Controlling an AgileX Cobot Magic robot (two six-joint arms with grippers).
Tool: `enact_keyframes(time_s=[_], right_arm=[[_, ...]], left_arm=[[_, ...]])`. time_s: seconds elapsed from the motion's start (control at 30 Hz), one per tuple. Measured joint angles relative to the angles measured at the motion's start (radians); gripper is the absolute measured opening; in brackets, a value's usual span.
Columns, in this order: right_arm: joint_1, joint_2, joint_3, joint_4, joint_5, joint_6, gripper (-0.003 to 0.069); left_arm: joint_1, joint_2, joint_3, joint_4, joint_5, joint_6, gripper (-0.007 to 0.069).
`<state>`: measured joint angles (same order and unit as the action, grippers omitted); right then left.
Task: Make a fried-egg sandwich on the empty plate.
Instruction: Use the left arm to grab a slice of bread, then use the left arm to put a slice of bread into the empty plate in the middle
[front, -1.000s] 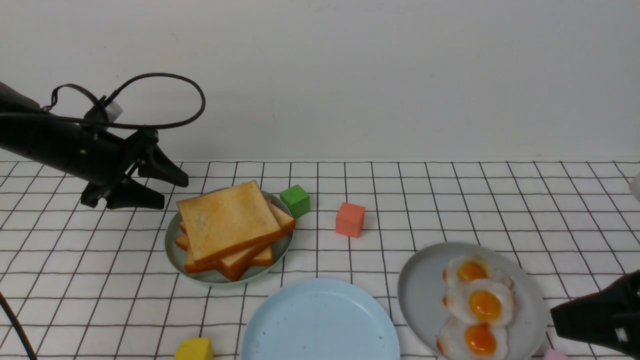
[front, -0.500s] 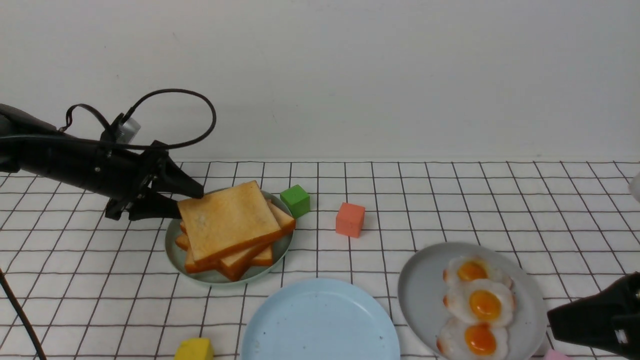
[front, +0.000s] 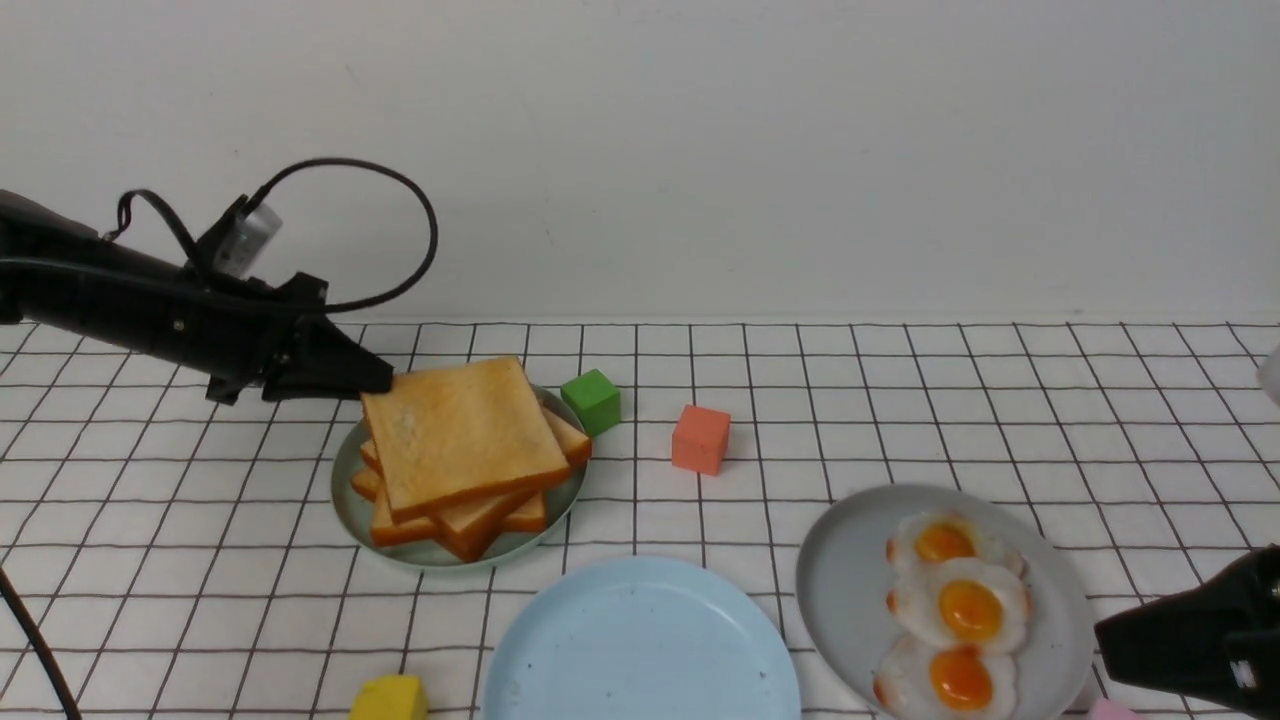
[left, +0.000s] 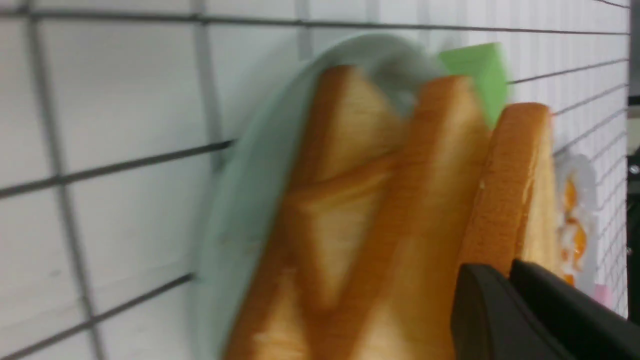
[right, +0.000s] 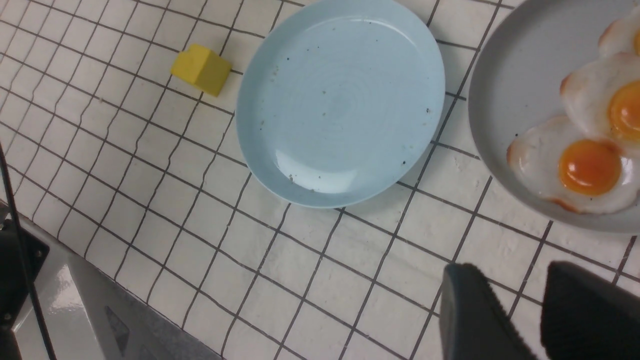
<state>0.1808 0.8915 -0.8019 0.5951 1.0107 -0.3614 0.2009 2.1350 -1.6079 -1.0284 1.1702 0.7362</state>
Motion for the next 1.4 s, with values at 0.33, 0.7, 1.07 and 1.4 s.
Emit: enact_keyframes(time_s=[0.33, 0.7, 1.07, 1.4], right_arm=[[0.000, 0.000, 0.000, 0.000, 0.000, -0.009, 0.0241], [0.014, 0.000, 0.000, 0.001, 0.003, -0.010, 0.0241], [0.028, 0.000, 0.000, 0.001, 0.003, -0.010, 0.0241], [0.028, 0.000, 0.000, 0.002, -0.001, -0.010, 0.0241]], left_arm=[[-0.084, -0.324, 0.195, -0.062, 0.016, 0.120, 0.0029], [-0.337, -0.334, 0.469, -0.041, -0.045, 0.212, 0.0029], [-0.363, -0.297, 0.471, -0.050, -0.087, 0.214, 0.0029], [-0.378, -0.267, 0.471, -0.054, -0.113, 0.214, 0.0029]])
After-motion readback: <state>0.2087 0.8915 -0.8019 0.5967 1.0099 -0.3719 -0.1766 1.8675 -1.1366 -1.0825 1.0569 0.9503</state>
